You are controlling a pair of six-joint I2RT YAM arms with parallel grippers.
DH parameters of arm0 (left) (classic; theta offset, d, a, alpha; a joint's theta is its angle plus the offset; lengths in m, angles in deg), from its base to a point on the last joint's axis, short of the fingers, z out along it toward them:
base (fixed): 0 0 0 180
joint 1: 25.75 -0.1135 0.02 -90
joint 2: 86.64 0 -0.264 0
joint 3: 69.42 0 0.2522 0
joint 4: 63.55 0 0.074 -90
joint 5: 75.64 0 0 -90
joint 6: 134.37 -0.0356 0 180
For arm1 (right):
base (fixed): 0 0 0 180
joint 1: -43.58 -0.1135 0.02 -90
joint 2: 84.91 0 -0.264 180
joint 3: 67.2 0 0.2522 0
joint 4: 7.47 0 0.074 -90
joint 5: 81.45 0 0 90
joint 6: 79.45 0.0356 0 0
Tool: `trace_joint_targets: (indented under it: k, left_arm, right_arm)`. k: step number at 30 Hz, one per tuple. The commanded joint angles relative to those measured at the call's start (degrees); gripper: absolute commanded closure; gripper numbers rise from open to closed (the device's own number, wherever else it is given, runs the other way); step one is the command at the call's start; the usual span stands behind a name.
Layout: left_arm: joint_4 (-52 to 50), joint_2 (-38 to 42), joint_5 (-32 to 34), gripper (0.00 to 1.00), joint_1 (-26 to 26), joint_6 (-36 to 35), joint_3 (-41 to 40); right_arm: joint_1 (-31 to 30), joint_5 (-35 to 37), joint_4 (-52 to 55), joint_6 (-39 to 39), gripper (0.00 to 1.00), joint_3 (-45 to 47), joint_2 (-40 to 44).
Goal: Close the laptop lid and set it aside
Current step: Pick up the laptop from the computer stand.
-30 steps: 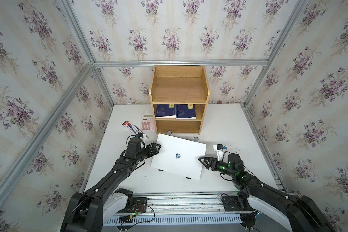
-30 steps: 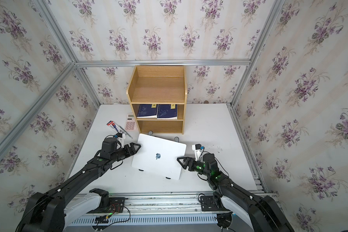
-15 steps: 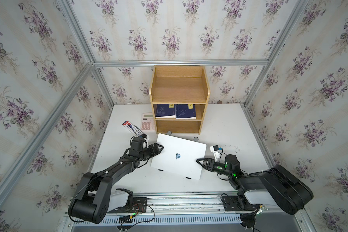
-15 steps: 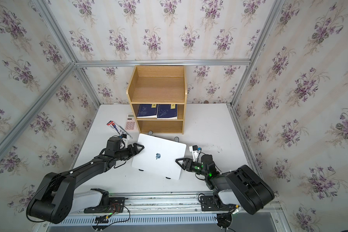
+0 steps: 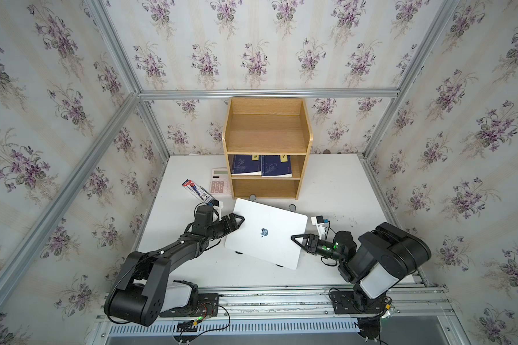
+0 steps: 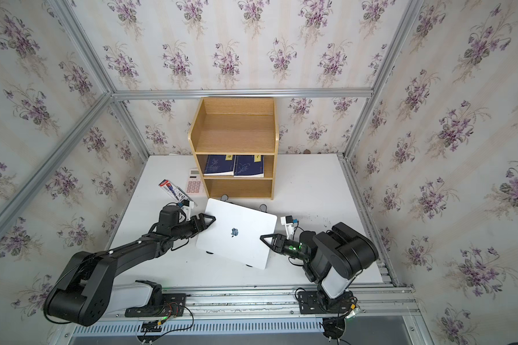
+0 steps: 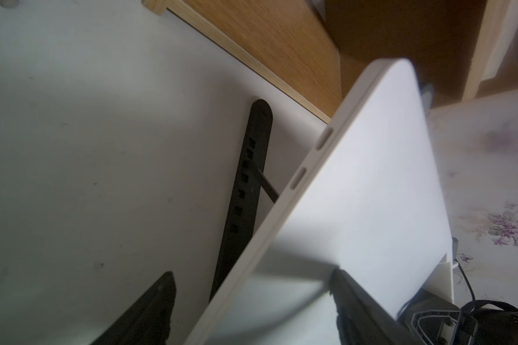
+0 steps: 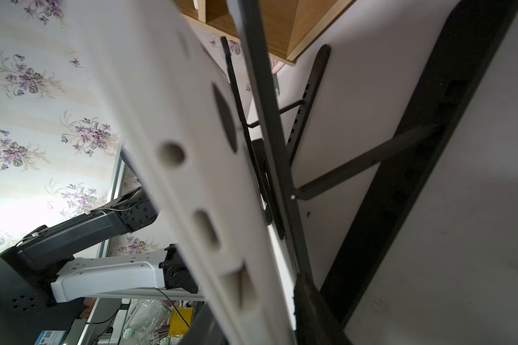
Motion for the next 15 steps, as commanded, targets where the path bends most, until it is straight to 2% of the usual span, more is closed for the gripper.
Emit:
trace_joint_targets:
  k: [1,9,15]
  left_arm:
    - [-1.06,-0.43,-1.34,0.18,0.21,1.16,-0.54]
    - [-1.44,0.45,-1.53,0.18,0.40,1.33,-0.73]
    - [-6.83,4.37,1.23,0.18,0.39,-0.61,0.49]
  right_arm:
    - [-0.34,-1.90,-15.38,2.37,0.62,-0.52,-3.12]
    - [-1.79,-0.29,-15.42,1.57,0.63,-1.73,-3.82]
    - [-1.80,0.03,-15.13,1.63,0.76,-2.17,-2.70]
